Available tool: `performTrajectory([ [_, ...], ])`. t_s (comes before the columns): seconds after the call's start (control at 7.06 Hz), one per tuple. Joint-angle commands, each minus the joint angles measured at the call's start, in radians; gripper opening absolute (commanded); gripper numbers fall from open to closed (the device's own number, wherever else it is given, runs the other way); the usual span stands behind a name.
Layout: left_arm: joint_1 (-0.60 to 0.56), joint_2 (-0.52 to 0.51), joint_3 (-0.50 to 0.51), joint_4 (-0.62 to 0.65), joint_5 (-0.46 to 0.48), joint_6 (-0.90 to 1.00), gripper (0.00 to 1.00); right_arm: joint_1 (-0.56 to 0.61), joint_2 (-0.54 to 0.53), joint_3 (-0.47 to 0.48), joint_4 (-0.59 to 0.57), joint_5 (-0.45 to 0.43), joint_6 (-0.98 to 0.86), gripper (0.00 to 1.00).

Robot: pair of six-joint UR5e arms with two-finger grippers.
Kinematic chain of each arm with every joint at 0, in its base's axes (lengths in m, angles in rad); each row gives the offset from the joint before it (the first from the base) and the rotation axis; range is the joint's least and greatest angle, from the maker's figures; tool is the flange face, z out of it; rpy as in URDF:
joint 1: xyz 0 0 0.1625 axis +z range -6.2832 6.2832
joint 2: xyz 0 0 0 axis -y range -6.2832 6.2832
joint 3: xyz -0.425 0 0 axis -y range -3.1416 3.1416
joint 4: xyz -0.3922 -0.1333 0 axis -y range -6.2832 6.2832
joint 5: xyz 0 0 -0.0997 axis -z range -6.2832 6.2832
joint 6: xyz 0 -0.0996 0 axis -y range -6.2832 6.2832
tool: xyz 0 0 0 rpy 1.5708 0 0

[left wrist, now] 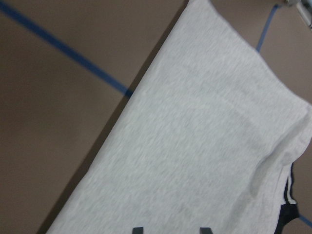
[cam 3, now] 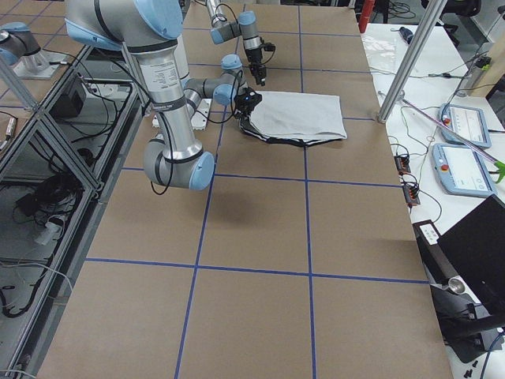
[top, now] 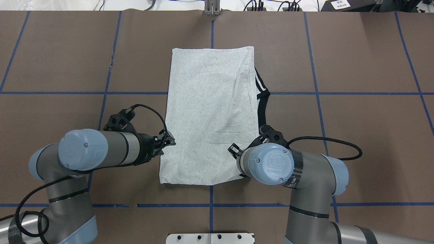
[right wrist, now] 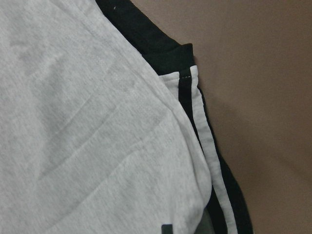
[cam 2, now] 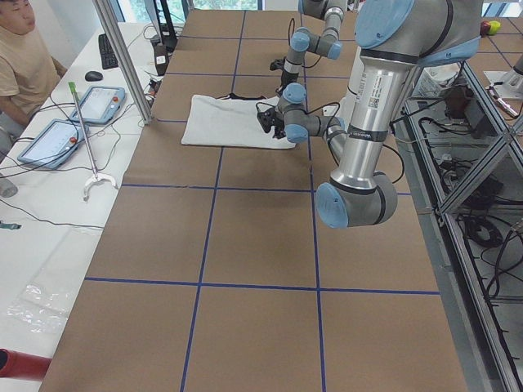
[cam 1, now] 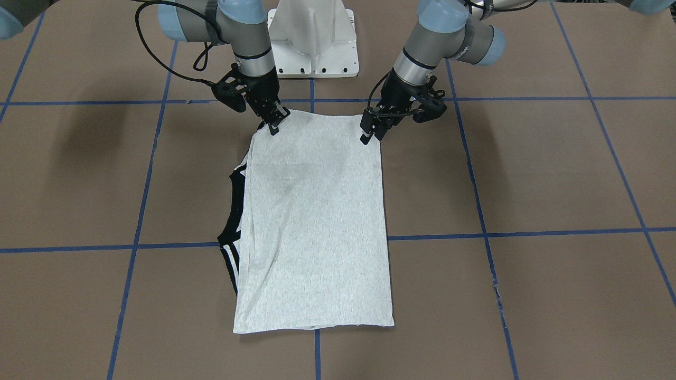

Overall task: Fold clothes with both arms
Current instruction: 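Move the left gripper down to the shirt's near corner beside the right gripper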

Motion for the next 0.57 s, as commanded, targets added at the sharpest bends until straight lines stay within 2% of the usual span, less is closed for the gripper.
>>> performTrajectory([
  [0.0,0.057,0.007,0.009,0.042,0.004,-0.036,0.66,0.000,-0.014,0.017,0.000,0.001,0.000,0.00],
  [0.14,0.060,0.005,-0.009,0.087,0.003,-0.048,0.73,-0.003,-0.014,0.015,0.000,0.001,0.000,0.00],
  [0.42,0.063,-0.001,-0.008,0.151,0.000,-0.046,0.74,-0.006,-0.014,0.015,0.000,0.001,0.000,0.00],
])
